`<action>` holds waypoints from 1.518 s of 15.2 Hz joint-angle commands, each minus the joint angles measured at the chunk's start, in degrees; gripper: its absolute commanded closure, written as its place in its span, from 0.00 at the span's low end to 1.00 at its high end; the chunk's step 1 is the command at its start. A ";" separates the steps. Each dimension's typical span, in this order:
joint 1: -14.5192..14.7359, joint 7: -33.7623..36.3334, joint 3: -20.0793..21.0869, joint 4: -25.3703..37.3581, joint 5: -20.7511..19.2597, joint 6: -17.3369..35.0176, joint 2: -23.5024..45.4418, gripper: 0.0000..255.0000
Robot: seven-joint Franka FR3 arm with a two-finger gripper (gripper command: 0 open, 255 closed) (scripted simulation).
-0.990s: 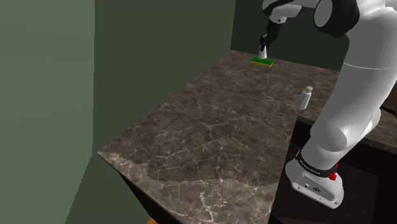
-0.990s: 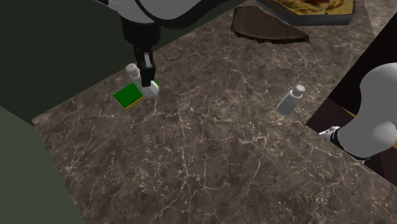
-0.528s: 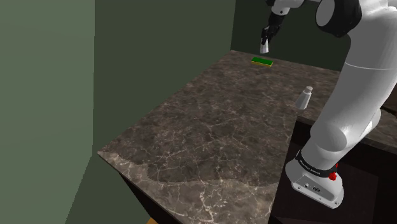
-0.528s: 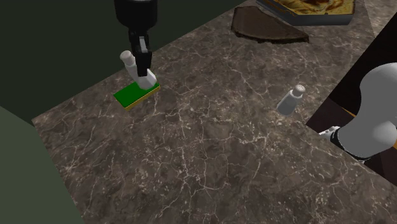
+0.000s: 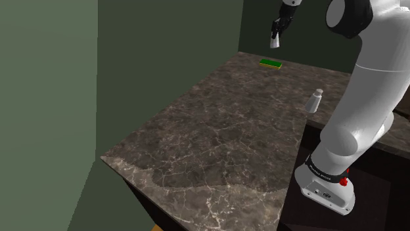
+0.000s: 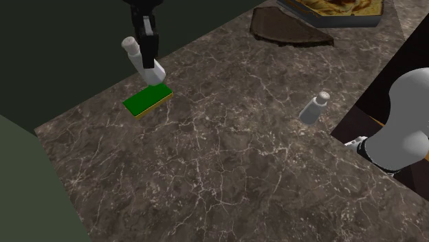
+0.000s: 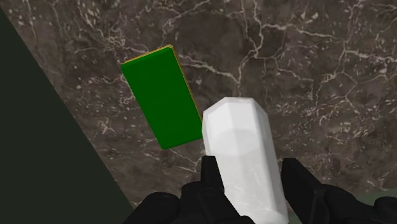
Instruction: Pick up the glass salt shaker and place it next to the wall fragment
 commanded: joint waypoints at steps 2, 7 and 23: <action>-0.34 0.14 -0.08 2.93 0.18 -2.50 0.50 1.00; 0.41 0.22 -0.62 -1.08 -2.23 -2.61 -4.27 1.00; -4.82 0.43 0.52 -32.89 -20.06 -1.78 -39.65 1.00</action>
